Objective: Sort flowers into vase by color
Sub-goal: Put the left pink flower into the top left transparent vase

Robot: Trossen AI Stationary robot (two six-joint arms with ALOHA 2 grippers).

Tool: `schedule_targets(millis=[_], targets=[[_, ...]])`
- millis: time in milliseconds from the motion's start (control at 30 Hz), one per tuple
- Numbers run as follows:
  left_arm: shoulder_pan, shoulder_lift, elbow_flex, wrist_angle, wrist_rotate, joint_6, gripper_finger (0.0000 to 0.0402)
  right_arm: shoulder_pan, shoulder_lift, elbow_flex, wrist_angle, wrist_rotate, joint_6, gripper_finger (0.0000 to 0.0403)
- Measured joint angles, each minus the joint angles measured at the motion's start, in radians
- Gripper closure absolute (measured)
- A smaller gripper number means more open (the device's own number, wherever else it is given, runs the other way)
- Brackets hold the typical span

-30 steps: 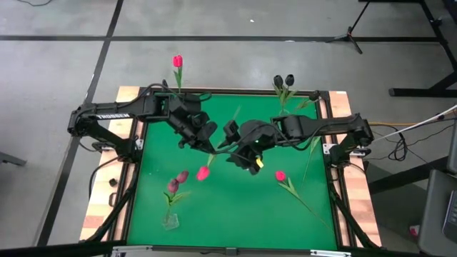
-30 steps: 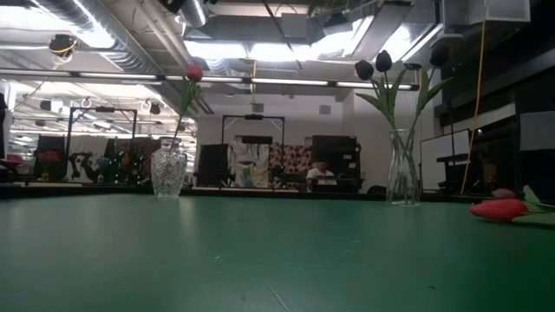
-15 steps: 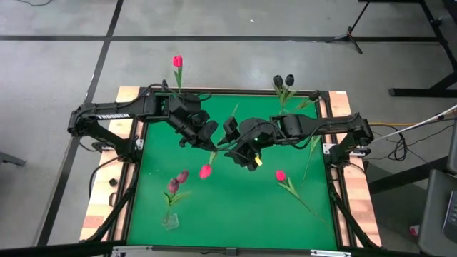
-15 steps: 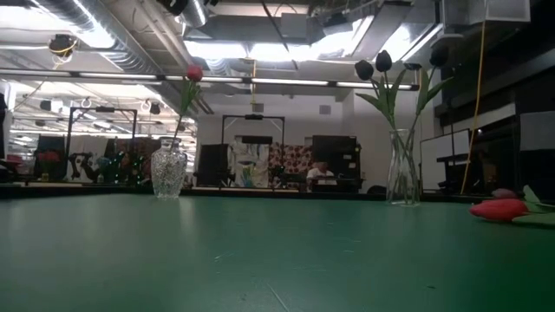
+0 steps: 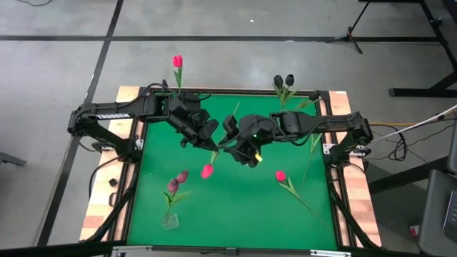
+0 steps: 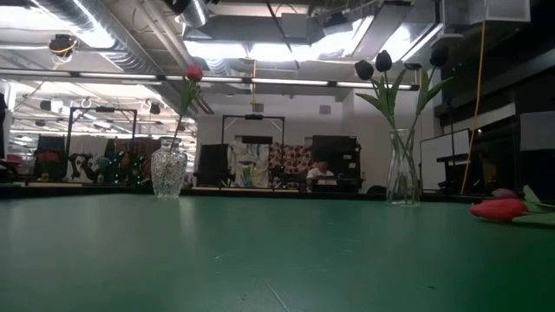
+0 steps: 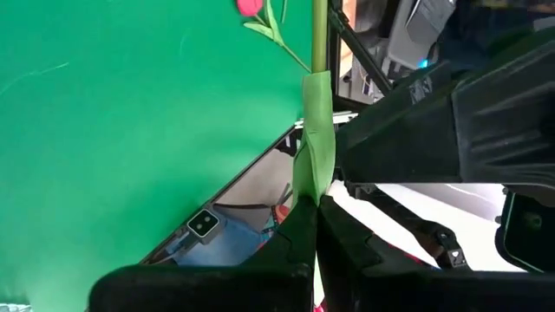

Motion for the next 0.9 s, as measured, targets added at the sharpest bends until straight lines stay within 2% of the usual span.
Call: schedule_targets(millis=[400,500,700,900], targets=[[0.000,0.000,0.000,0.011,-0.002,-0.002,0.0401,-0.010,0.019,0.001,0.009,0.026,-0.024,0.0269],[0.000,0.000,0.000,0.011,-0.002,0.011,0.0401,-0.010,0.024,0.001,0.007,0.034,-0.024,0.0295],[0.000,0.000,0.000,0.018,-0.015,0.013,0.0401,-0.010,0.024,0.001,0.002,0.050,-0.022,0.0387],[0.013,0.000,0.000,0.023,-0.018,0.091,0.0401,-0.010,0.024,0.001,-0.001,0.086,0.014,0.0383]])
